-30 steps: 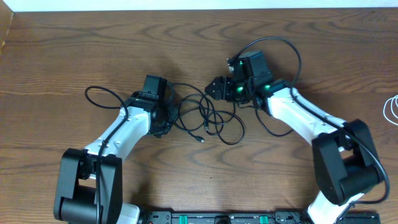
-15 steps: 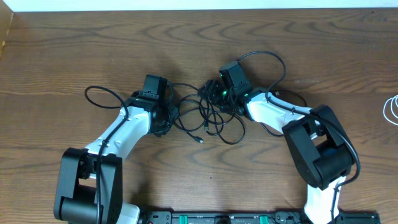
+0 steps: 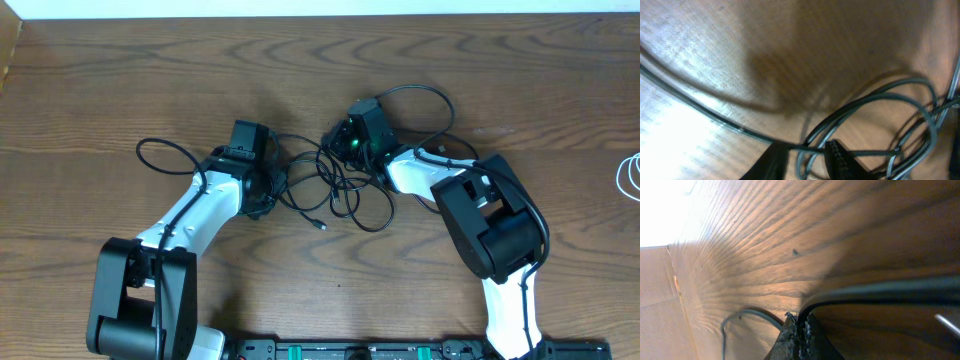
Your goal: Untangle cables
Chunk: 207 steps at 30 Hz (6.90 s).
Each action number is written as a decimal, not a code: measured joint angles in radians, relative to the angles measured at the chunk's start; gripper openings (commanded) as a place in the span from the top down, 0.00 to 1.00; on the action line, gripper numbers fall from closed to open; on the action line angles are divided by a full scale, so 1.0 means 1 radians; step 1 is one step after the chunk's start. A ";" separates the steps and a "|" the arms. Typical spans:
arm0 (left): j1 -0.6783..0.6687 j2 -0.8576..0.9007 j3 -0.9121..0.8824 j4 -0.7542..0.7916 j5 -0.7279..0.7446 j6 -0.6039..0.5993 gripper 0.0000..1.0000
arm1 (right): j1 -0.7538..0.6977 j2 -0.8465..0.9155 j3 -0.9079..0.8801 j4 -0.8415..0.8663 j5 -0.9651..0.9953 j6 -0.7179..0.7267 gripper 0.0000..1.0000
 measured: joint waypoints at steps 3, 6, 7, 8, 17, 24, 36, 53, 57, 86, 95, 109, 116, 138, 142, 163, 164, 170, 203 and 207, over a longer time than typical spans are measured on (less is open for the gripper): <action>0.000 0.000 0.000 0.000 -0.010 0.000 0.92 | -0.016 0.002 -0.013 0.034 -0.068 -0.097 0.99; 0.000 0.000 0.000 0.000 -0.015 0.002 0.92 | -0.047 -0.023 -0.028 0.033 -0.153 -0.159 0.99; 0.000 0.000 0.000 0.000 -0.015 0.002 0.92 | -0.060 -0.044 -0.034 0.030 -0.180 -0.177 0.99; 0.000 0.000 0.000 0.000 -0.016 0.002 0.92 | -0.073 -0.074 -0.039 0.027 -0.211 -0.198 0.99; 0.000 0.000 0.000 0.000 -0.018 0.002 0.92 | -0.106 -0.540 -0.038 -0.075 -0.360 -0.436 0.99; 0.000 0.000 0.000 -0.001 -0.018 0.002 0.77 | -0.103 -0.734 -0.034 -0.246 -0.387 -0.573 0.99; 0.000 0.000 0.000 -0.051 -0.108 0.001 0.27 | -0.085 -0.771 -0.031 -0.663 -0.231 -0.775 0.59; 0.163 -0.233 0.010 0.047 0.113 -0.074 0.19 | -0.057 -0.730 -0.032 -1.032 0.121 -0.732 0.36; 0.127 -0.253 0.030 0.188 0.119 -0.144 0.19 | -0.057 -0.730 -0.032 -1.026 0.132 -0.732 0.32; 0.059 -0.058 0.033 0.285 0.107 -0.397 0.92 | -0.057 -0.730 -0.032 -1.067 0.141 -0.728 0.27; 0.074 -0.165 0.032 0.565 0.264 -0.224 0.93 | -0.057 -0.730 -0.032 -1.115 0.142 -0.726 0.23; 0.071 -0.640 0.032 0.461 0.328 0.389 0.92 | -0.057 -0.725 -0.032 -1.083 0.144 -0.726 0.22; 0.034 -0.595 0.032 0.466 0.456 0.476 0.92 | -0.057 -0.723 -0.032 -1.117 0.145 -0.727 0.17; -0.469 0.054 0.035 1.052 0.439 0.537 0.42 | -0.340 -1.281 -0.037 -1.498 0.659 -0.395 0.01; -0.477 0.125 0.035 0.980 0.412 0.531 0.07 | -0.356 -1.362 -0.037 -1.501 0.671 -0.395 0.01; -0.187 -0.119 0.035 0.609 0.485 0.531 0.04 | -0.312 -0.977 -0.037 -1.311 0.090 -0.990 0.01; -0.169 -0.119 0.035 0.578 0.485 0.530 0.04 | -0.296 -0.939 -0.037 -1.298 0.044 -1.055 0.01; -0.059 -0.120 0.035 0.443 0.484 0.531 0.04 | -0.218 -0.724 -0.037 -1.226 -0.072 -1.330 0.01; 0.098 -0.274 0.035 0.160 0.423 0.580 0.04 | 0.015 -0.393 -0.037 -0.880 0.027 -1.254 0.99; 0.098 -0.274 0.035 0.140 0.423 0.580 0.04 | 0.015 -0.393 -0.037 -0.937 0.163 -1.247 0.99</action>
